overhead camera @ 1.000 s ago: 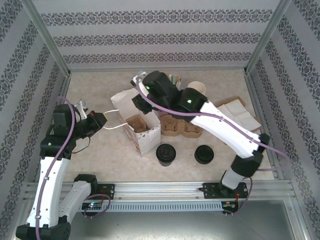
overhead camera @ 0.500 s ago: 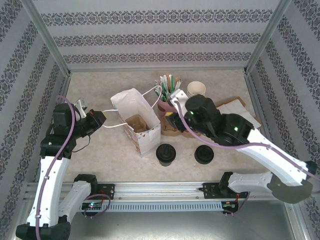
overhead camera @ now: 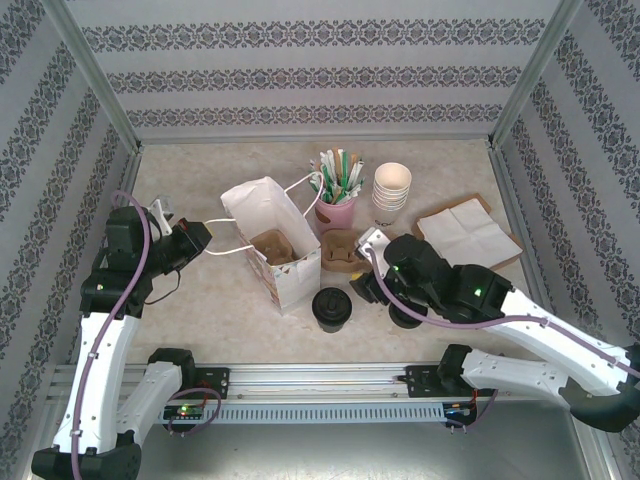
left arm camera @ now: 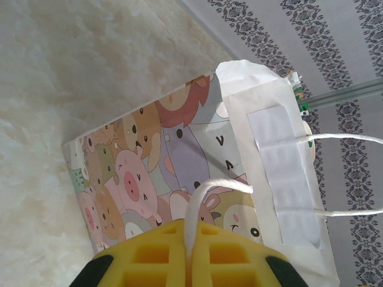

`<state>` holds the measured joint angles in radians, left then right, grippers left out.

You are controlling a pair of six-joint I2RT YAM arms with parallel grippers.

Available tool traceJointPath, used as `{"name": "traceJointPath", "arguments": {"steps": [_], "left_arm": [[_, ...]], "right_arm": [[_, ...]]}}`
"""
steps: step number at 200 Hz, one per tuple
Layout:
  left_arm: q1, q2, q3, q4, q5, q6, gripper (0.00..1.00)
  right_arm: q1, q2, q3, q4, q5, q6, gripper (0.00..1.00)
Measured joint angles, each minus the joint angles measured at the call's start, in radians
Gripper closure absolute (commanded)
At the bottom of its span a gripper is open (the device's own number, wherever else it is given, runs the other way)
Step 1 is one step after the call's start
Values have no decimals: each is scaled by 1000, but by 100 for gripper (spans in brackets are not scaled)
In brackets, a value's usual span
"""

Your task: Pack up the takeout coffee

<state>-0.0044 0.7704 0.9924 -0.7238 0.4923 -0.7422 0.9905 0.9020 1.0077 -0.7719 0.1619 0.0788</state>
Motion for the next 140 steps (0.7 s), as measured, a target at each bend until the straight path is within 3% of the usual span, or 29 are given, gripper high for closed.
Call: {"name": "traceJointPath", "arguments": {"steps": [76,116,131,140], "left_arm": [[0,-10,0,0,0,0,92],[0,-27,0,-1,0,0,92],[0,-29,0,-1,1,0,92],[0,-29,0,-1,1,0,92]], "right_arm": [[0,56,-119,19,-159,-215,33],[-10,101,-119,21,-260,-344,21],[-19,117,-119,21,-311,-394,9],[-24,123,-119,18,-340,-422,7]]}}
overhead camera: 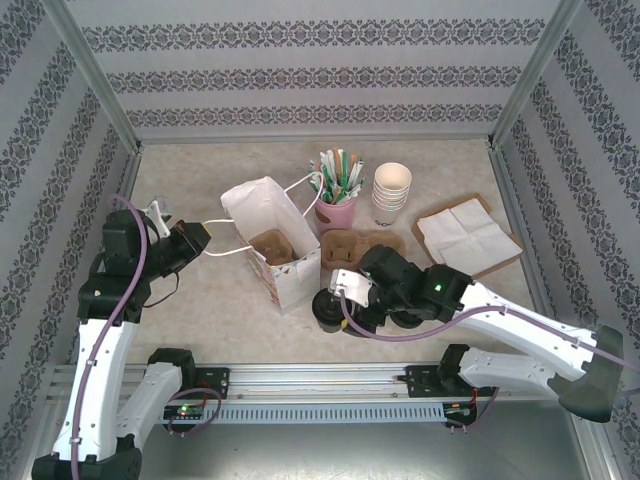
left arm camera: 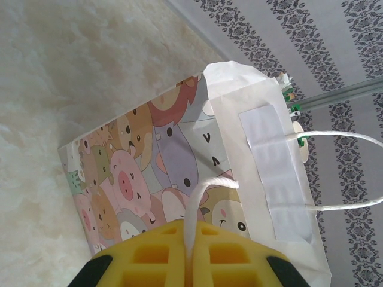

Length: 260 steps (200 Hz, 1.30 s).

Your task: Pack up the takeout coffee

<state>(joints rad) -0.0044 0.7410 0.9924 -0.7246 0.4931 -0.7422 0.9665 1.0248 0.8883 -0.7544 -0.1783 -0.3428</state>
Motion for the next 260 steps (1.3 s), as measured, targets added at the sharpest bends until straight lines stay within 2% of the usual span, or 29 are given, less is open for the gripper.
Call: {"name": "traceJointPath", "arguments": {"steps": [5,17,83,121,260], "left_arm": [[0,0,0,0,0,0,92],[0,-1,0,0,0,0,92],[0,-27,-3,-1,-1,0,92],[0,-30,-19,-1,-1,0,92],[0,-23,-33,-1,0,0,92]], "right_arm": [[-3,3,0,-2,-15,-19,3],[-13,8,0,-5,-48,-60,2],[-68,138,48,-20,-115,-236,5],[-75,193,100,-21,-142,-259,10],[-75,296,147,-23,-153,-260,9]]}}
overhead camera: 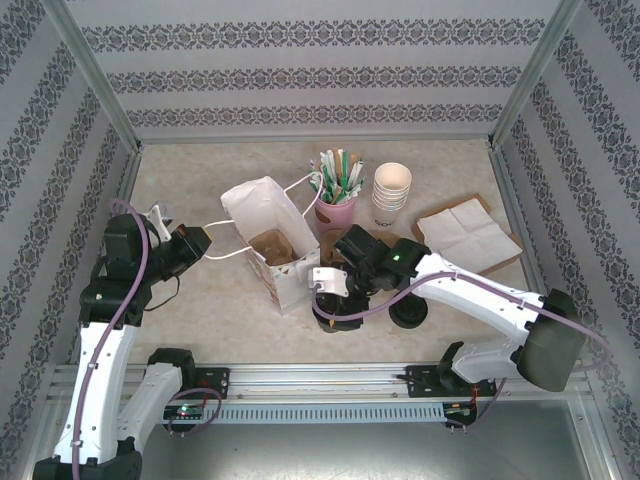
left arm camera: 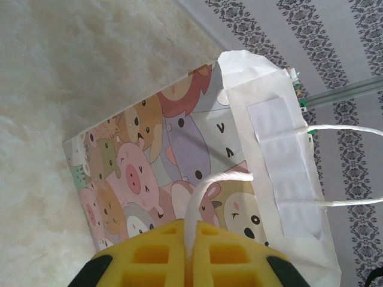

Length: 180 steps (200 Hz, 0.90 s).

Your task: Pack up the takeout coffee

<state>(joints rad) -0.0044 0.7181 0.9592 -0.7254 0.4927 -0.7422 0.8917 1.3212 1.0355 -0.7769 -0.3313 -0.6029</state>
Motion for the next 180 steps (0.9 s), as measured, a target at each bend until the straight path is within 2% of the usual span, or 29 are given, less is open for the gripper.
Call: {"name": "traceJointPath", "arguments": {"steps": [117,180], "left_arm": [[0,-4,0,0,0,0,92],[0,-7,0,0,-1,0,92]], "right_arm": [[0,40,2,0,0,-3,10],[0,48,3,-1,0,-6,17]]}}
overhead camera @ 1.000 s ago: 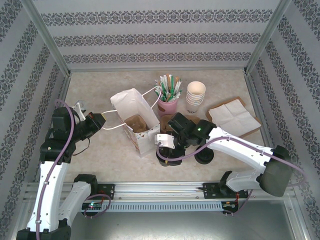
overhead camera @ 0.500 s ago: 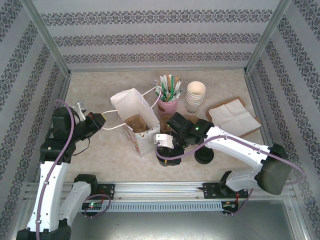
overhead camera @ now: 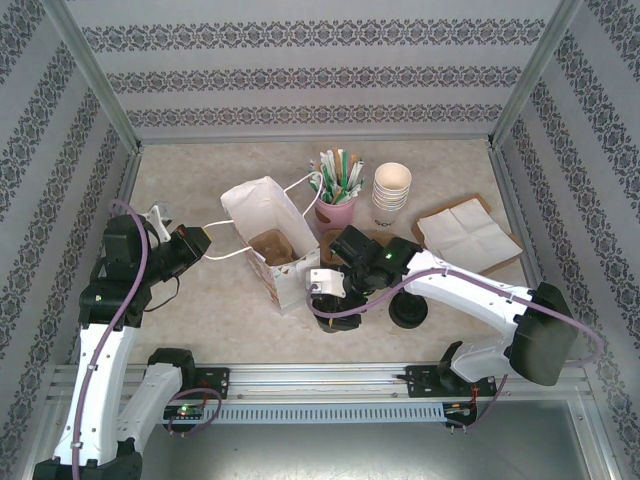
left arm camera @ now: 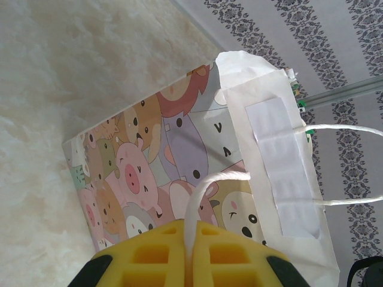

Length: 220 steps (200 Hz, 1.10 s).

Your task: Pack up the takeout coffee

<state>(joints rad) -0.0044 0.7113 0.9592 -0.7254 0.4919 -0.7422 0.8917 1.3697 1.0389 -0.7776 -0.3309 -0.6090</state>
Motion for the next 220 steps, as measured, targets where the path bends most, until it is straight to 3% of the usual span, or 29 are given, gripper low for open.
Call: {"name": "traceJointPath", "arguments": {"steps": [96,220], "left_arm": [[0,0,-5,0,0,0,92],[0,0,-12,0,0,-1,92]], "right_arm": [[0,21,11,-4,0,-5,16],[1,-6,13,-21,42,21,34]]}}
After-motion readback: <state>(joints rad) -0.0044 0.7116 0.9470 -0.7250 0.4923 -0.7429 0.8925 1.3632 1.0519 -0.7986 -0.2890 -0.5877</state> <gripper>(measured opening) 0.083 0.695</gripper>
